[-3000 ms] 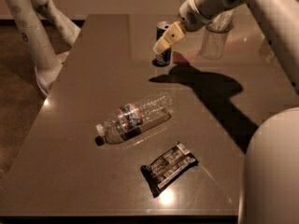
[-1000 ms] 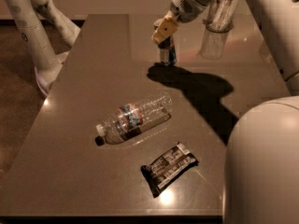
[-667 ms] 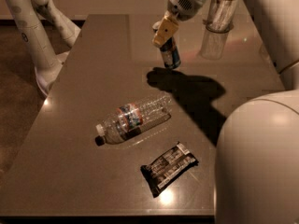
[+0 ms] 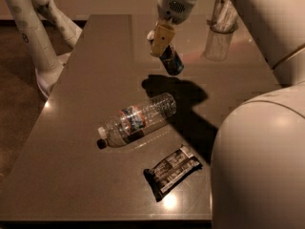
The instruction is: Knock redbull can over
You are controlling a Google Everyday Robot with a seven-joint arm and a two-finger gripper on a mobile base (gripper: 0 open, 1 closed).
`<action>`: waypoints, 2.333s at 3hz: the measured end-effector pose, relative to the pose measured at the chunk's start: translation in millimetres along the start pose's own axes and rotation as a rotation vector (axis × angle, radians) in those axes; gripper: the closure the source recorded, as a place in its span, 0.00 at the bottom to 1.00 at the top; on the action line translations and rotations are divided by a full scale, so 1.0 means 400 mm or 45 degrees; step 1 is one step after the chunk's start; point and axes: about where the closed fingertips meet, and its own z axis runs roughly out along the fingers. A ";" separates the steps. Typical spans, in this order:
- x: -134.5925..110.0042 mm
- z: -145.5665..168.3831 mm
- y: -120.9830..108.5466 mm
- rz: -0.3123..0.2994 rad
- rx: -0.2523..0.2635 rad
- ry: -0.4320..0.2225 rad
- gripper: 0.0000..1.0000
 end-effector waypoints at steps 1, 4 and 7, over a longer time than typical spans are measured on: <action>-0.013 0.032 0.032 -0.107 -0.019 0.070 1.00; -0.005 0.143 0.089 -0.258 -0.074 0.250 0.38; 0.008 0.187 0.099 -0.263 -0.113 0.274 0.00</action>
Offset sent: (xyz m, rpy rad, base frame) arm -0.0439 0.0191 -0.0419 -0.2388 0.0404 0.2116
